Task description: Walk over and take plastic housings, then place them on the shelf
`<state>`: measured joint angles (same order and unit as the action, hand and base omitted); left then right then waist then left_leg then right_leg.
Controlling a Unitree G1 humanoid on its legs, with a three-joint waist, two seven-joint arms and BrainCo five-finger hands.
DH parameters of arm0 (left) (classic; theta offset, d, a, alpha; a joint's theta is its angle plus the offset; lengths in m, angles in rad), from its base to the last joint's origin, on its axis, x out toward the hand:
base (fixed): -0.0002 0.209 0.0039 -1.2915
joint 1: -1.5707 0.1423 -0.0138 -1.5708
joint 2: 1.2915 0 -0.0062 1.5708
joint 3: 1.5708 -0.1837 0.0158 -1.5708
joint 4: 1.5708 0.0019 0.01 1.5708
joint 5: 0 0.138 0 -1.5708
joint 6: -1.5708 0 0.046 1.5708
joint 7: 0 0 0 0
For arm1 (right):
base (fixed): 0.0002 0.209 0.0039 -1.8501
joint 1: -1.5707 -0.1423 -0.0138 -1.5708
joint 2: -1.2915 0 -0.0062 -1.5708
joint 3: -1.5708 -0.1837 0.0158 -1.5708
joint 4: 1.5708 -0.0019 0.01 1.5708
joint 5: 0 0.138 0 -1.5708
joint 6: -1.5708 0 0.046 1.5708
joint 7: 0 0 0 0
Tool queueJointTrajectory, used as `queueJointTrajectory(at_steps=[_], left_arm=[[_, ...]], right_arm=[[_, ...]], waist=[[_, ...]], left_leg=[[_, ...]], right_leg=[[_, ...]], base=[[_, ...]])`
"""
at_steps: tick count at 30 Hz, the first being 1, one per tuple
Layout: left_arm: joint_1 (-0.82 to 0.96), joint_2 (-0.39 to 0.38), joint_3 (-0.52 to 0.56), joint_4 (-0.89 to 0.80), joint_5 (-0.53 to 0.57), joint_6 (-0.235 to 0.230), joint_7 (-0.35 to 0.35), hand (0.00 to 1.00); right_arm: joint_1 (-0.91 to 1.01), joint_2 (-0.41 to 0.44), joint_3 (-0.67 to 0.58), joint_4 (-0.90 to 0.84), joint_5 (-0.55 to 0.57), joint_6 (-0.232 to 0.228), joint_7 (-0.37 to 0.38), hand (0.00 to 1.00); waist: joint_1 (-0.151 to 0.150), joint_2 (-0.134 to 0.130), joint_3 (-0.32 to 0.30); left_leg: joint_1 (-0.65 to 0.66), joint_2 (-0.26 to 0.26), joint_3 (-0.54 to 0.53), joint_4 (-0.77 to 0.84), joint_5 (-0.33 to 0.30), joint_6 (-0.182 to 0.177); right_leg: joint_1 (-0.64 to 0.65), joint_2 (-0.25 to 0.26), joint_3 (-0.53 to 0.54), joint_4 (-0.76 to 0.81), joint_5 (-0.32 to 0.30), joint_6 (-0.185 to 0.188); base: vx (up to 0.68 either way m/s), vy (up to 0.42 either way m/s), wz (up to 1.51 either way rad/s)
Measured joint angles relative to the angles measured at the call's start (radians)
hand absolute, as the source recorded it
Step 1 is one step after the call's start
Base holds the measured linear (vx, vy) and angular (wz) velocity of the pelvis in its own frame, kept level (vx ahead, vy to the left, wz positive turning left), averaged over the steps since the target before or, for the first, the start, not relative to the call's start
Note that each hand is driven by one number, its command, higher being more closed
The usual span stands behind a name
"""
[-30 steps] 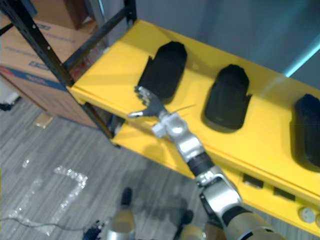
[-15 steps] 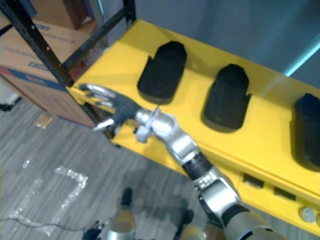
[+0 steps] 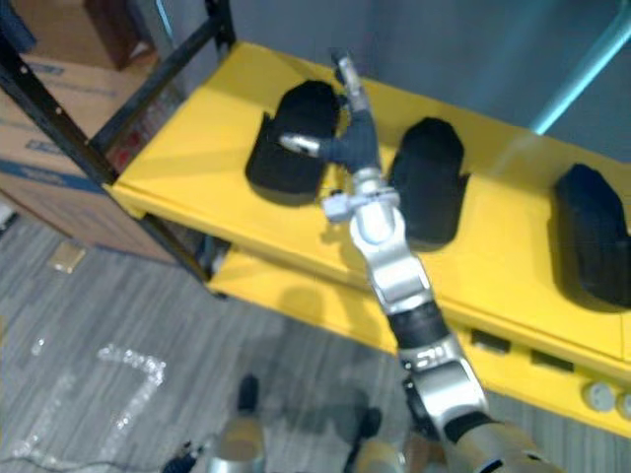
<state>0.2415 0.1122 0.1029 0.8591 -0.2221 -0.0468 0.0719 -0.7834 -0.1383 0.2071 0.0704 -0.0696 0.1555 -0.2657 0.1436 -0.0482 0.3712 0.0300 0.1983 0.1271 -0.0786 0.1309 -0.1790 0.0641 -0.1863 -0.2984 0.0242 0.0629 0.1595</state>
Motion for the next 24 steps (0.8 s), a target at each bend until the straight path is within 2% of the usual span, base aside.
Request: queueJointTrajectory(at_steps=[4,7,15,19,24], left_arm=[[0.0,0.0,-0.001,0.025,-0.007,-0.012,0.0,0.0],[0.0,0.002,-0.004,0.024,-0.007,-0.012,0.0,0.0],[0.0,0.005,-0.007,0.024,-0.007,-0.01,0.0,0.0],[0.0,0.006,-0.008,0.024,-0.007,-0.009,0.0,0.0],[0.0,0.006,-0.008,0.022,-0.007,-0.006,0.0,0.0]], right_arm=[[0.021,0.001,0.014,0.003,-0.024,0.071,-0.044,0.0],[0.024,0.001,0.022,0.028,-0.024,0.11,-0.041,0.0],[0.033,-0.004,0.07,0.089,-0.022,0.176,0.072,0.0],[0.035,-0.004,0.088,0.131,-0.023,0.206,0.101,0.0],[0.035,-0.004,0.088,0.188,-0.023,0.215,0.117,0.0]], waist=[[0.001,-0.005,-0.013],[0.003,-0.006,-0.013],[0.003,-0.009,-0.015],[0.004,-0.011,-0.016],[0.005,-0.011,-0.017]], left_leg=[[0.005,0.0,0.001,0.0,-0.003,0.0],[0.004,0.0,0.004,-0.001,-0.005,0.0],[0.002,-0.001,0.018,-0.001,-0.005,0.0],[0.0,-0.001,0.018,-0.001,-0.005,0.0],[-0.001,-0.001,0.018,-0.001,-0.005,0.0]], right_leg=[[0.006,0.0,0.001,-0.003,0.0,0.0],[0.002,-0.001,0.002,-0.004,-0.001,0.0],[-0.009,-0.002,0.012,-0.002,0.002,0.002],[-0.01,-0.002,0.012,-0.002,0.002,0.002],[-0.01,-0.002,0.011,-0.002,0.002,0.002]], base=[[0.0,0.0,0.0],[-0.02,0.001,-0.03],[-0.01,0.001,-0.04],[0.0,0.0,0.0],[0.0,0.0,0.0]])
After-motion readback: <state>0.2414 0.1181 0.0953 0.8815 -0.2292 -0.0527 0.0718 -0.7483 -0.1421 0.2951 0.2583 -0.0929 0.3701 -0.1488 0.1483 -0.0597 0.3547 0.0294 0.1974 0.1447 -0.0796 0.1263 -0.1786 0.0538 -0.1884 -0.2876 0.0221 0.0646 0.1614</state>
